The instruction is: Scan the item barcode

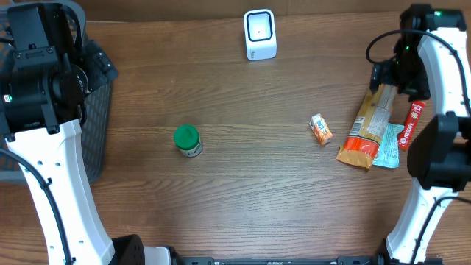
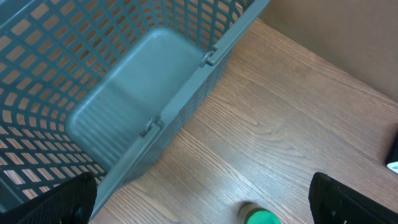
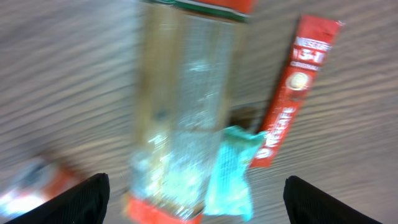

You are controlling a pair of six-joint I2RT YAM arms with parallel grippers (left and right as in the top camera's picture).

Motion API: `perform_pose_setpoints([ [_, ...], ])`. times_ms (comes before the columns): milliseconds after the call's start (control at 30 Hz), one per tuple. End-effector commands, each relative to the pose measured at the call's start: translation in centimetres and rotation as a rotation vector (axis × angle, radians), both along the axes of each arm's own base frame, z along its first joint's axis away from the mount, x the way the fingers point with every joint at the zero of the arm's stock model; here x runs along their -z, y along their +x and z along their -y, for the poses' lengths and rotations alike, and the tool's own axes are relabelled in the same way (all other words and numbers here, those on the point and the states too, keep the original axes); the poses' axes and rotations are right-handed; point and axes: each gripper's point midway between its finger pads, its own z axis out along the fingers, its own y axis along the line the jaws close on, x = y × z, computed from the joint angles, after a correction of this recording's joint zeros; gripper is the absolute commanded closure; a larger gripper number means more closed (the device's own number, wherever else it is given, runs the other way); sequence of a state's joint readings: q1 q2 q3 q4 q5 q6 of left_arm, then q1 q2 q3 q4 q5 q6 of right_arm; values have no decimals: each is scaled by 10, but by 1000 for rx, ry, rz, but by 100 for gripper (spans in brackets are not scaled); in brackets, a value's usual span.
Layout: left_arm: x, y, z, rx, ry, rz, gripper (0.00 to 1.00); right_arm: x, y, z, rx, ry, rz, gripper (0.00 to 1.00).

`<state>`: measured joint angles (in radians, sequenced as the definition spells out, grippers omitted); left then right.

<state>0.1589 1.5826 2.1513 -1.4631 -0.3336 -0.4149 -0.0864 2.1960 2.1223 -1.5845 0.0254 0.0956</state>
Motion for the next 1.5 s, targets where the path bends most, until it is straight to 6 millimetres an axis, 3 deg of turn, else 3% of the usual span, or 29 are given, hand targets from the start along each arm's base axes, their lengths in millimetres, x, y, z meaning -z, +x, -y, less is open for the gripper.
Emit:
perform_pose_setpoints([
  [0,-2,1,-4,-6,15,-1,0,-44,1,-55,-137,202,116,9],
  [133,-2,1,-4,-6,15,-1,0,-43,-10,-94,-253,311,83,9],
  [267,-2,1,-4,-6,15,-1,0,-33,-22,-117,-306,310,31,9],
  [500,-2,1,-4,-6,15,-1,0,-5,-44,-129,-364,236,-75,9],
  [733,-2,1,-4,-6,15,-1,0,33,-52,-132,-351,244,-112,9],
  [900,-2,1,-4,-6,15,-1,0,52,-62,-163,-341,404,-122,9],
  [1067,-2,1,-4,-6,15,-1,0,58,-77,-202,-398,499,-137,9],
  [1300,-2,1,-4,-6,15,-1,0,57,-103,-257,-579,497,-151,13],
  [1467,-2,1,-4,-6,15,-1,0,49,-99,-264,-521,460,-139,18],
])
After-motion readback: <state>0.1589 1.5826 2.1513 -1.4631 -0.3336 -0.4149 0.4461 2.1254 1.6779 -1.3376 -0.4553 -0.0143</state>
